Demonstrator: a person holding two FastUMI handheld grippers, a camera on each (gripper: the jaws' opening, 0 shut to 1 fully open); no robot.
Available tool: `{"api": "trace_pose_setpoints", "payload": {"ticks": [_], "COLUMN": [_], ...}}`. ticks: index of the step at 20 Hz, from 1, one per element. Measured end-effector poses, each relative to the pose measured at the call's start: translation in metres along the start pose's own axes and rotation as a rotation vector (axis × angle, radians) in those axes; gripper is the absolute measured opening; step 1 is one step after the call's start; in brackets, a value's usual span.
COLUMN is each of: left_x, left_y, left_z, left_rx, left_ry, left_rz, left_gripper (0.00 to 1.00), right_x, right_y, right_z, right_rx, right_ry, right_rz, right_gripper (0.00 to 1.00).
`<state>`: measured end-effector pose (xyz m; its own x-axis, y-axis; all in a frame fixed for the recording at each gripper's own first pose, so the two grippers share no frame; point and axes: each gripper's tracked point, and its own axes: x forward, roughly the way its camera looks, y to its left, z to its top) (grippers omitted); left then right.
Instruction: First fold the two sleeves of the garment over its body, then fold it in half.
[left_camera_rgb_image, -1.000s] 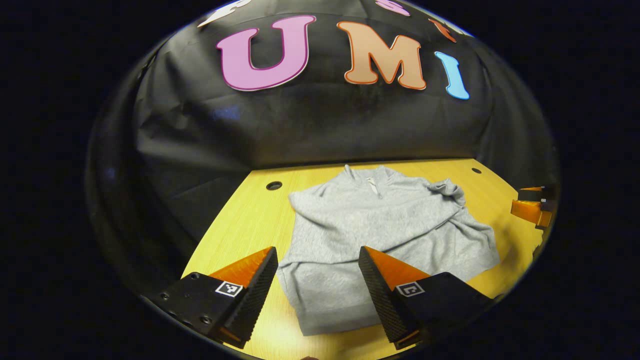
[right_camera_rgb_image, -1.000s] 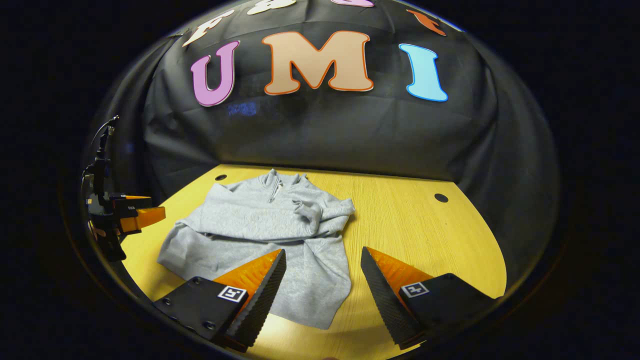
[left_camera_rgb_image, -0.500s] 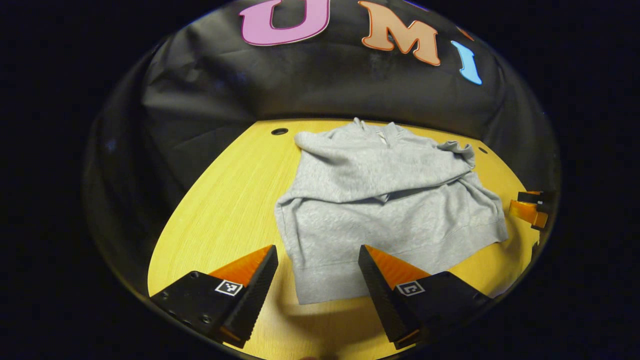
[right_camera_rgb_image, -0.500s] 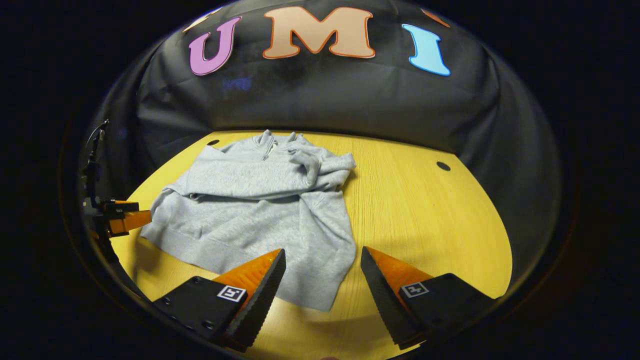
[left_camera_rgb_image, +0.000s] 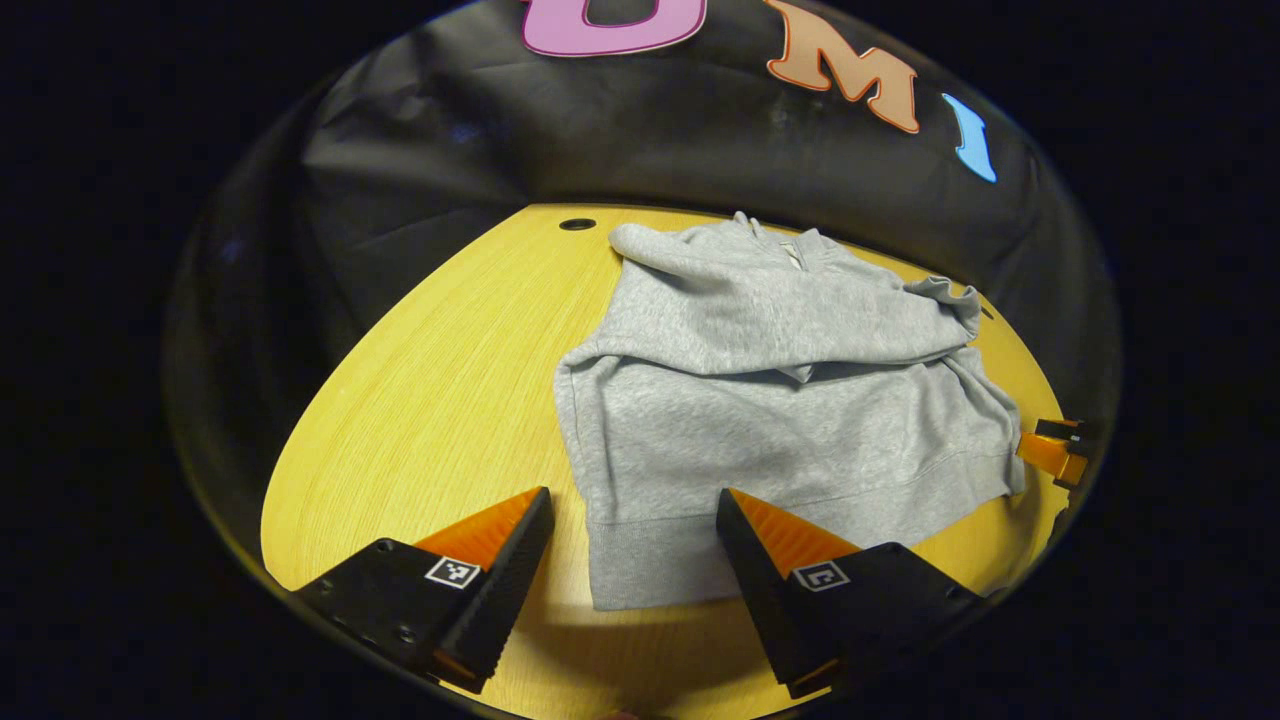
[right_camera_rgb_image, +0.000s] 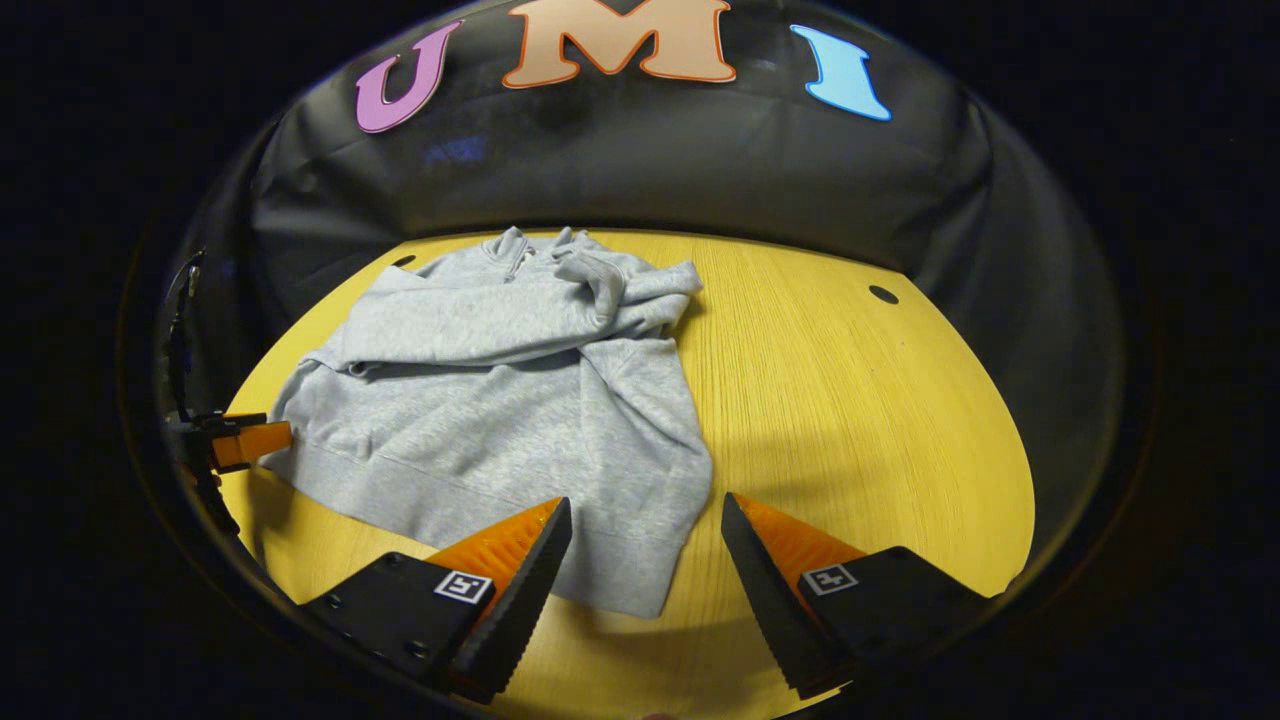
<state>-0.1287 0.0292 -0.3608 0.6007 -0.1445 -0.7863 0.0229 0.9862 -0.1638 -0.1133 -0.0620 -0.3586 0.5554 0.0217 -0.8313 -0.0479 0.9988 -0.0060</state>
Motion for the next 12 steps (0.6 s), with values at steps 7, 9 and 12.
{"api": "trace_pose_setpoints", "payload": {"ticks": [7, 9, 12], "left_x": [0.002, 0.003, 0.004], "left_y": [0.001, -0.001, 0.0], "left_z": [0.001, 0.002, 0.002], "left_rx": [0.023, 0.022, 0.02], "left_ry": [-0.008, -0.009, -0.011], "left_rz": [-0.008, -0.008, -0.003], "left_gripper": [0.96, 0.95, 0.82], "right_x": [0.01, 0.01, 0.013], "right_y": [0.003, 0.006, 0.012], "right_z": [-0.018, -0.021, -0.023], "right_rx": [-0.014, 0.006, 0.05], "right_ry": [0.052, 0.076, 0.089], "right_rz": [-0.004, 0.023, 0.047], "right_gripper": [0.92, 0.92, 0.76]}}
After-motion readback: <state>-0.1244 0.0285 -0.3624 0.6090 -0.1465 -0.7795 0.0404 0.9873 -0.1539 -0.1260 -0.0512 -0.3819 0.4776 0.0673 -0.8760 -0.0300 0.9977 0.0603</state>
